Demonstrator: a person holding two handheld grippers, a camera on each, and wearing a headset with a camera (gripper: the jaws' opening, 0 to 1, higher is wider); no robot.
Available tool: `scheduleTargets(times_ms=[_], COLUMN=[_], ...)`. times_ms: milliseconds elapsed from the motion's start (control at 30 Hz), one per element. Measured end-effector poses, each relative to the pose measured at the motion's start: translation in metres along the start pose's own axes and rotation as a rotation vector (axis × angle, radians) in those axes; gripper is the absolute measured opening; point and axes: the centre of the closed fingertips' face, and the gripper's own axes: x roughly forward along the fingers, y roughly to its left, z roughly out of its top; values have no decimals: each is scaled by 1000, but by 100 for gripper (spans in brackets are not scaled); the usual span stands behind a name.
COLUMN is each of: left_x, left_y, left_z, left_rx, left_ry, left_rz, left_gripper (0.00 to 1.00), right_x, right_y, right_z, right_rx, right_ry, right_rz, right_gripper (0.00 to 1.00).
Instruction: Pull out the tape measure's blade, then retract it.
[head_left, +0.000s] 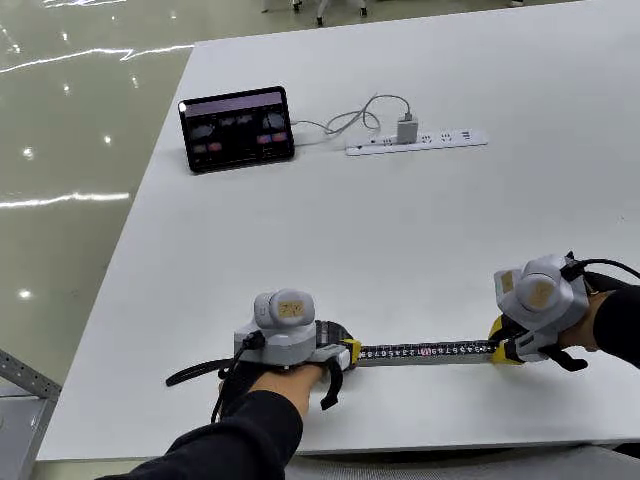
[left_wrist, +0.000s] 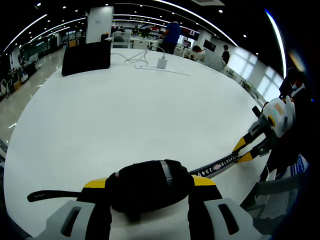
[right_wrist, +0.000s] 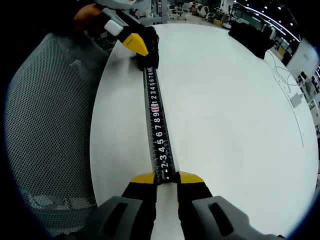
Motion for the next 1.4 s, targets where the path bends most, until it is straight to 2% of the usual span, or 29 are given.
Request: scheduleTargets(times_ms=[1400], left_x=[1], left_y=[0], left_z=[0], left_rx=[6], left_ry=[-4], left_rz=[1], left_gripper=[58], right_x=[12], right_y=[4], right_z=[26], right_rx=[-1], right_ry=[0], right_rz=[8], right_gripper=[10])
